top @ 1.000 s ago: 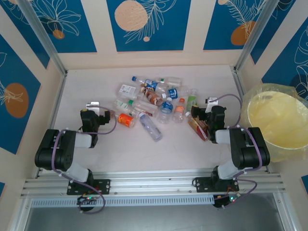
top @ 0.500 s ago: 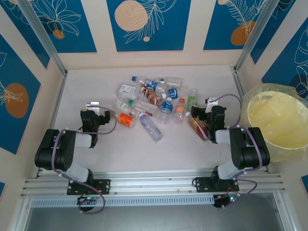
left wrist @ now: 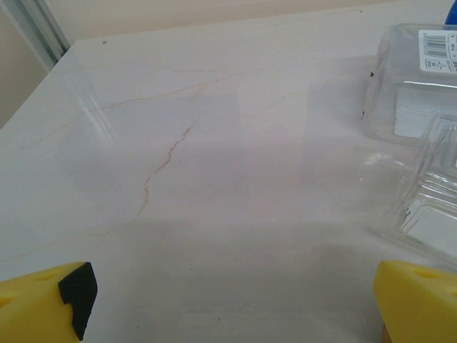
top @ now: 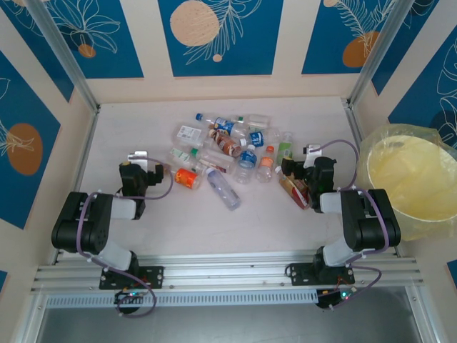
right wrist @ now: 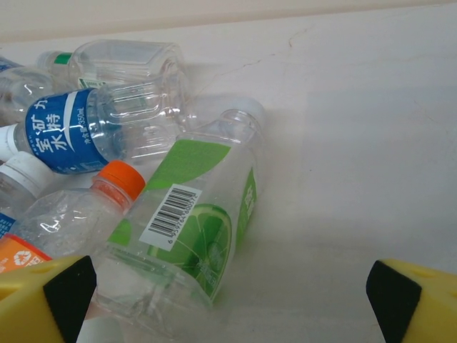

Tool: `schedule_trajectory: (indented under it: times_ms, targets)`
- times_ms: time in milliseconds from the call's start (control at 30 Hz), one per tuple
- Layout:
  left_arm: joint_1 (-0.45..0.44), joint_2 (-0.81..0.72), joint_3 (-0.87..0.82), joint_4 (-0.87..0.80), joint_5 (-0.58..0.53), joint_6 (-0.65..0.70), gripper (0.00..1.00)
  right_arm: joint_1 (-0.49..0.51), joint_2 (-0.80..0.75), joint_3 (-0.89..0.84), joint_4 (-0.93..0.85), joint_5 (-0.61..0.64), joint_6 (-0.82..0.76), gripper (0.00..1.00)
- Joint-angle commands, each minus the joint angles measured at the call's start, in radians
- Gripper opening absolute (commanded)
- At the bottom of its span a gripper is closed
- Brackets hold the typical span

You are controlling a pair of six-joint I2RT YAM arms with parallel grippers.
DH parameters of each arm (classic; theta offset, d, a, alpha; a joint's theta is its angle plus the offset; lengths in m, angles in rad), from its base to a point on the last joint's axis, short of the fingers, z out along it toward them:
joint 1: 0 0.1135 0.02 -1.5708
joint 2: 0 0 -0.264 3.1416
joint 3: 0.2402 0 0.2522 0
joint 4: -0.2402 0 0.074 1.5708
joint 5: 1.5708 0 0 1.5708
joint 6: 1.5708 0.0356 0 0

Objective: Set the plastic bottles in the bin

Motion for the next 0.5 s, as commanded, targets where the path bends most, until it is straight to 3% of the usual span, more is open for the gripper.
schedule_trajectory:
  times_ms: [0,200,267,467]
  targets:
    - [-0.005,-0.091,0.027,-0.094,-0.005,-0.007,1.0,0.005,-0.046,0.025,-0.061,-0.016,-0.027,0.99]
    - [-0.005,-0.324,0.061,-0.307,-0.057,-0.081,1.0,0.103,-0.229,0.15,-0.37,-0.01,-0.091,0.99]
    - [-0.004,-0.379,0.098,-0.402,-0.071,-0.162,1.0,0.133,-0.247,0.204,-0.45,-0.02,-0.078,0.99]
    - [-0.007,-0.42,0.311,-0.916,-0.044,-0.551,1.0,0.255,-0.235,0.329,-0.608,0.024,0.02,0.99]
